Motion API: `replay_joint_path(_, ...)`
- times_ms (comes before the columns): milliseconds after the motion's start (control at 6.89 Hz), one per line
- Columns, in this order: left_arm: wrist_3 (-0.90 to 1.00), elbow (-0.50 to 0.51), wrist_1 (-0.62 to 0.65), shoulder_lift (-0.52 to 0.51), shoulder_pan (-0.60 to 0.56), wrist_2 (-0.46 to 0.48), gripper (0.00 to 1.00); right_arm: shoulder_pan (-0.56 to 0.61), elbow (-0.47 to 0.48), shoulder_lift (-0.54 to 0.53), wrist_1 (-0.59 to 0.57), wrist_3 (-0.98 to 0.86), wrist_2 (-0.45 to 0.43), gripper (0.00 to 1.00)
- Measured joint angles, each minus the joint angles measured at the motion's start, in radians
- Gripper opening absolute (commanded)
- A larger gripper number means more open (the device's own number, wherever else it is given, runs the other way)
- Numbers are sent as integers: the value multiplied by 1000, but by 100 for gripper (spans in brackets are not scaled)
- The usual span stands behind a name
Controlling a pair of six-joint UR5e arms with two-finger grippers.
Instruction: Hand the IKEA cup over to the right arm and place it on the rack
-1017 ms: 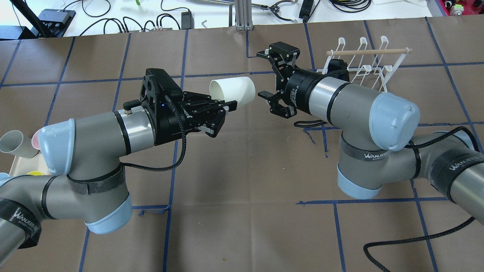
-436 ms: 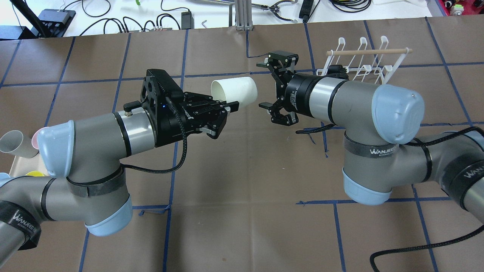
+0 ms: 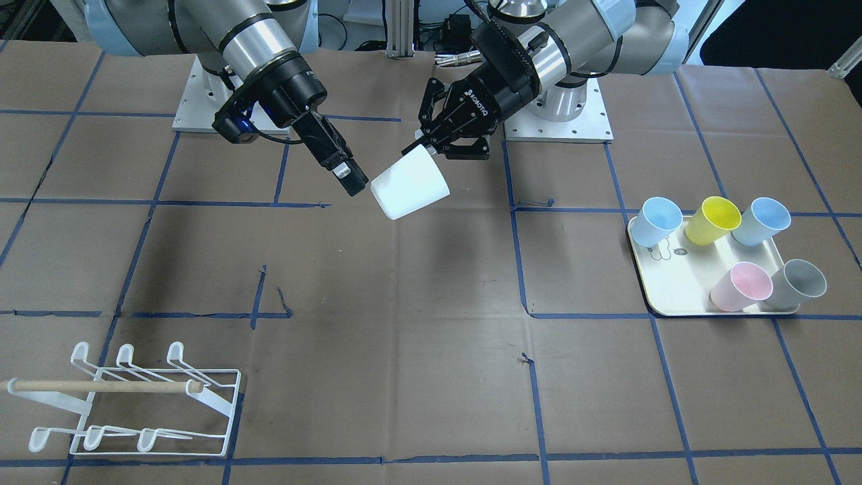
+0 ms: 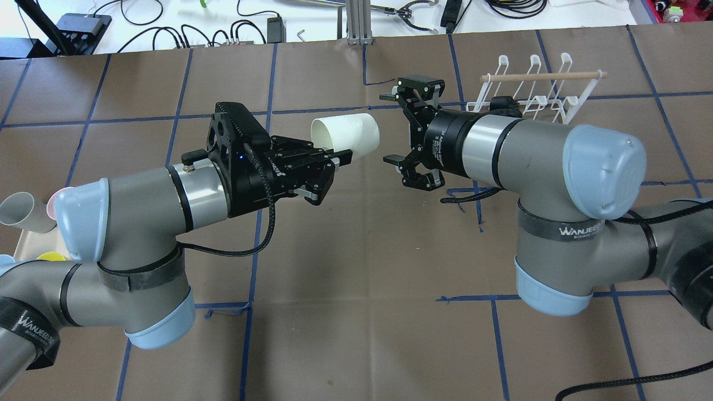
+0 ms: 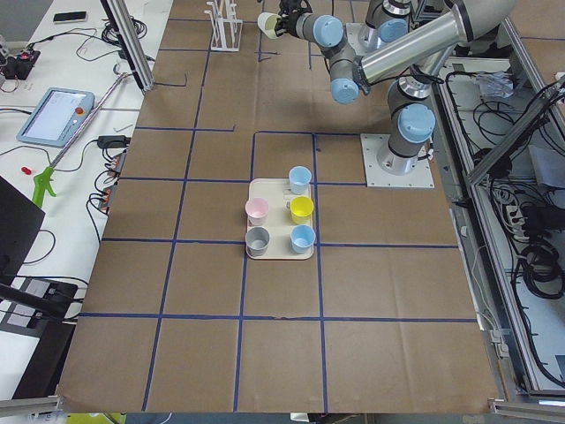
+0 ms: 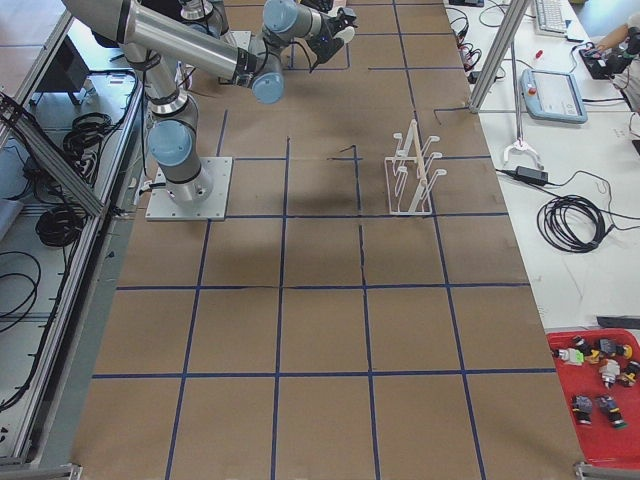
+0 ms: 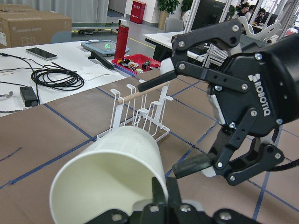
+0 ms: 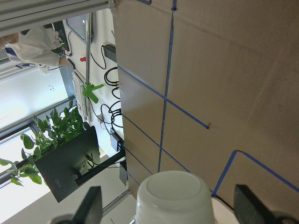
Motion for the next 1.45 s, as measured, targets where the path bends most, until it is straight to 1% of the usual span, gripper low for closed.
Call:
replay_joint_path(290, -1, 0, 0, -1, 0, 0, 0, 29, 9, -13, 23, 6, -19, 98)
replay_joint_path(726, -2, 0, 0, -4, 0, 0, 0, 91, -23, 11, 58, 17, -79, 98)
replay_joint_path(1162, -18, 0, 0, -4, 0, 0, 0, 106, -78, 66, 58, 19, -86, 98)
replay_joint_path(1452, -20, 0, 0, -5, 0, 0, 0, 112, -97, 94, 57, 16, -86, 98)
